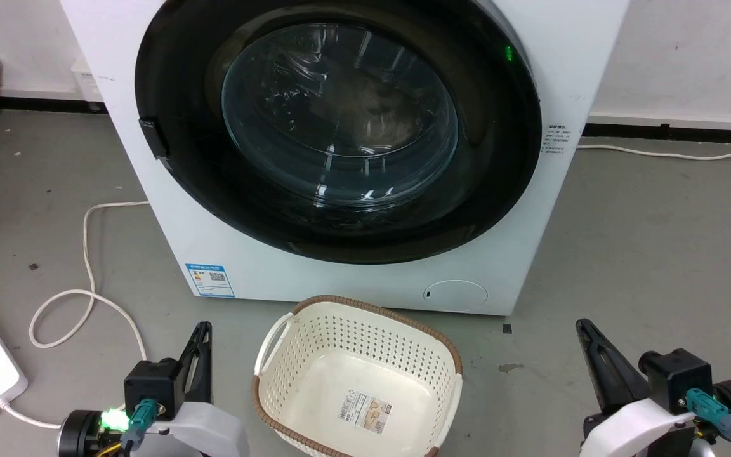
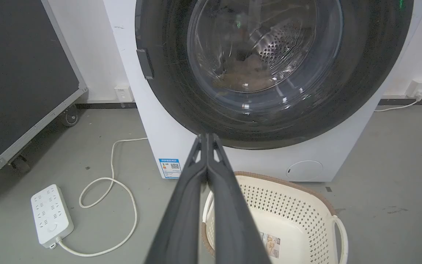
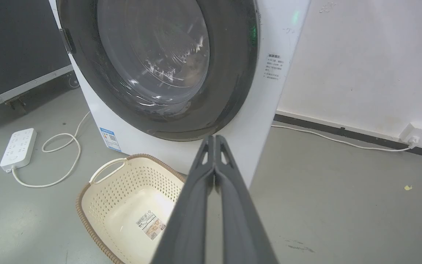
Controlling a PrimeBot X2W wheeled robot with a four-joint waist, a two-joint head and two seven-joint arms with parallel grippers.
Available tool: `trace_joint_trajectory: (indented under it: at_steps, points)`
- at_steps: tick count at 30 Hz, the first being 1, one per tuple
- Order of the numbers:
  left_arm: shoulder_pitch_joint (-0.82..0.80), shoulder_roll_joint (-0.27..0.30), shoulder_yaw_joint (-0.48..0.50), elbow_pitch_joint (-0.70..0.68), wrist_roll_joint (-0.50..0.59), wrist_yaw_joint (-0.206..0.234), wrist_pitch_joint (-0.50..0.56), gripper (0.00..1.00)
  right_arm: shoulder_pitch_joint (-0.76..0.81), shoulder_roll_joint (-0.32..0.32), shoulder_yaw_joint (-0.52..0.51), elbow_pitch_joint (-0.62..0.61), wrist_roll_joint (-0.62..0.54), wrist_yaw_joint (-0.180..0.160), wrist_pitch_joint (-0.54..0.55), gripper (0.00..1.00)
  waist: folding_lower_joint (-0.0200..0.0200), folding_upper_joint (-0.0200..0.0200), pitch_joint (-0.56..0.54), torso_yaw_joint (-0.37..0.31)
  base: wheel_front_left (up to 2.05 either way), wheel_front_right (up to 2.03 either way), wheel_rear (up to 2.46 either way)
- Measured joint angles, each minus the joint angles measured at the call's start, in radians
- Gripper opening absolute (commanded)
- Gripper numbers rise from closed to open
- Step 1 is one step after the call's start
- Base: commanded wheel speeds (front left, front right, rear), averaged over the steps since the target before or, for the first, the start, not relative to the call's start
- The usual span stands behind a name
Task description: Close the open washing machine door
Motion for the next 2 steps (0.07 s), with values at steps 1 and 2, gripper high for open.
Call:
trace_joint_trajectory:
  at_steps: [1,2]
  points:
    - [0.000,0.000,0.001,-0.001,0.003,0.000,0.000,0.00,0.000,0.000,0.001,-0.001,0.000,0.000,0.000,0.00,0.0000,0.0000,0.000,0.000,0.00,0.00,0.00]
    - [0.000,0.000,0.002,-0.001,0.003,0.000,0.000,0.00,0.000,0.000,0.001,-0.001,0.000,0.000,0.000,0.00,0.0000,0.0000,0.000,0.000,0.00,0.00,0.00]
